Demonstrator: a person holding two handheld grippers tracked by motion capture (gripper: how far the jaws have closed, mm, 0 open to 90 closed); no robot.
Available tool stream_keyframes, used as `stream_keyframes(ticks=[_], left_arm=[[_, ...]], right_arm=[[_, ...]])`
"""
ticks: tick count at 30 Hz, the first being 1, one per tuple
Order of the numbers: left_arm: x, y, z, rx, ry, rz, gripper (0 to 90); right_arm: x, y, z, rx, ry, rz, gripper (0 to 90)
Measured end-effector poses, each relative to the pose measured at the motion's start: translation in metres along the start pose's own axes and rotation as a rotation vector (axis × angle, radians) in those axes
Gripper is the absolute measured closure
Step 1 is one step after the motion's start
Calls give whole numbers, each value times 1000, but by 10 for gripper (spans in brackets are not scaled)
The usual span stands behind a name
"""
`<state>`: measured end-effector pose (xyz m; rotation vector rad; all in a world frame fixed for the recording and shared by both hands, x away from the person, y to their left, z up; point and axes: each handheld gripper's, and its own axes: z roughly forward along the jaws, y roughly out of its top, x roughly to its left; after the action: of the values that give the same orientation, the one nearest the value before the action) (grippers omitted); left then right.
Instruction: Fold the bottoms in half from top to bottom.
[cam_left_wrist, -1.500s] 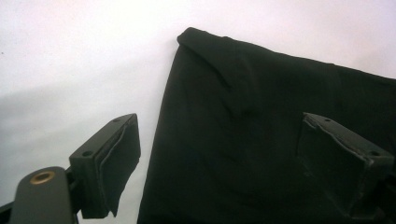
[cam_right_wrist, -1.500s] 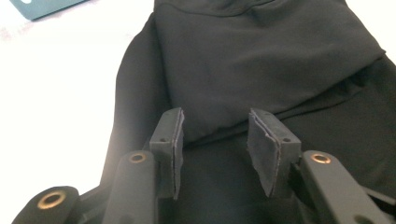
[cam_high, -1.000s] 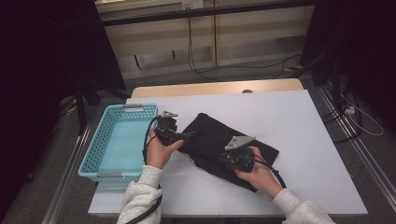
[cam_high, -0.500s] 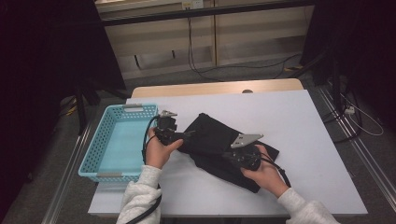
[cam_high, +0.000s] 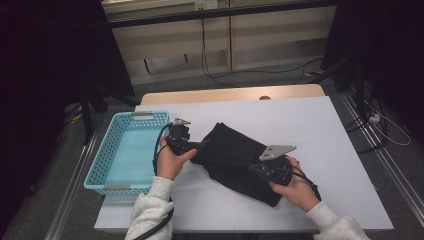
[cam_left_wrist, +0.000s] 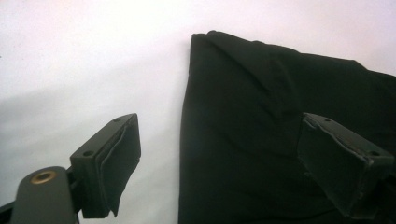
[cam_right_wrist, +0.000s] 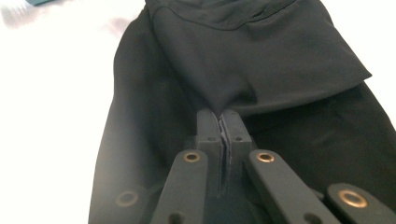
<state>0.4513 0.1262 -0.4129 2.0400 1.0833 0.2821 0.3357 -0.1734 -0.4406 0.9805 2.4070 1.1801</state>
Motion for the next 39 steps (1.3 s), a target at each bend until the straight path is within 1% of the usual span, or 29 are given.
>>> stream_keyframes(ticks=[3, 8, 12, 20, 28, 30, 37, 39], left_arm=[[-1, 1, 0, -4, -1, -2, 139], [-2, 0, 1, 0, -2, -3, 140], [-2, 0, 2, 2, -1, 2, 139], [-3, 1, 3, 3, -2, 7, 139], [-3, 1, 4, 2, -1, 3, 138], [-3, 2, 4, 8, -4, 11, 138], [-5, 2, 6, 7, -8, 8, 138], [-5, 2, 6, 10, -3, 16, 138]], right_arm=[[-1, -3, -3, 3, -1, 5, 884], [-1, -5, -6, 3, -2, 0, 884], [-1, -7, -9, 3, 0, 0, 884], [-2, -12, -17, -5, 2, 16, 885], [0, -15, -21, -3, 6, 16, 885], [1, -15, -22, -6, 3, 15, 885], [2, -18, -26, -5, 4, 16, 885], [3, -18, -28, -9, 4, 14, 885]])
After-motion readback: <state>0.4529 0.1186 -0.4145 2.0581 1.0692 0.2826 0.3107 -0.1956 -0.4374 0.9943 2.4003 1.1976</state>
